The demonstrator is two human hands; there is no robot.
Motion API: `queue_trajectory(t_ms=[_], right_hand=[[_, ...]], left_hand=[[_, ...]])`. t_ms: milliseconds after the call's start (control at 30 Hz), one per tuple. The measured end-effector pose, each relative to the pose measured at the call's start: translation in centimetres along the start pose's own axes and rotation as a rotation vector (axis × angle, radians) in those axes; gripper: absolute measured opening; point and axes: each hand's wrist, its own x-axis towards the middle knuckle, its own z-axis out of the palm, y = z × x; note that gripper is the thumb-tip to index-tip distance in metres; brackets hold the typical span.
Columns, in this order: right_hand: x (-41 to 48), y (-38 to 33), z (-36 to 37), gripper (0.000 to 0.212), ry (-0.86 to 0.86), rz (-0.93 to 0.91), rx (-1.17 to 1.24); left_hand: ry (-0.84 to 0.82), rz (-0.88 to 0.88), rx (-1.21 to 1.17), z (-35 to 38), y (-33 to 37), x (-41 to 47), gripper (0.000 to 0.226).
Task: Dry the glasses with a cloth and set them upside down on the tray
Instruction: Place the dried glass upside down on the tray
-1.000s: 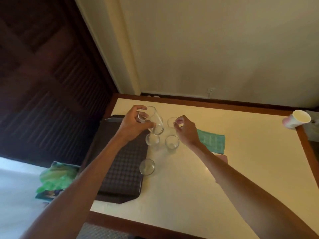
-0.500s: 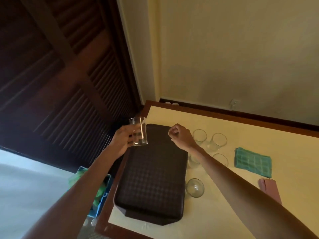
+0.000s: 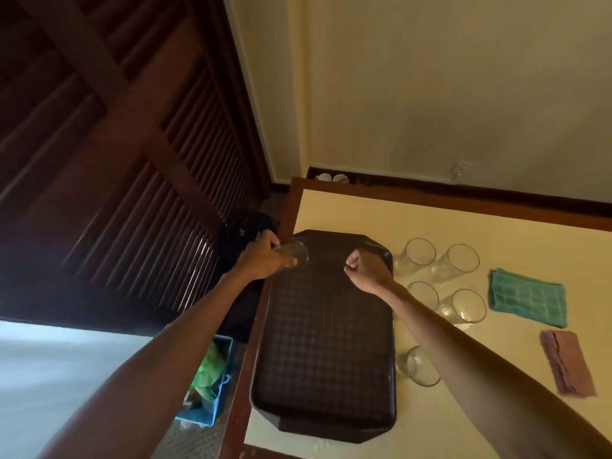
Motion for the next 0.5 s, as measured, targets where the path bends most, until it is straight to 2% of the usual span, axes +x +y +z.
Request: queue_trajectory(t_ms=[67,133,267,500], right_hand=[[0.0,0.3,0.2,0.015,-0.006,0.014,-0.025],[0.1,0.6,0.3,0.016,-0.010,0.029,-0.040],[-0.4,1.1,0.6,0.024,-0.034,0.037,-0.077],[-1.3,1.4,1.9,0.042,-0.035,0.019,-0.118]], left_hand=[[0.041,0.092,0.206,0.5,0.7,0.6,0.056],[0.054,0.151,0.312,1.1,0.9,1.4,0.056],[0.044,0.261,0.395,2.4,1.0,2.4,0.062],[0.059,0.422,0.582,4.3,1.4,2.5,0.058]])
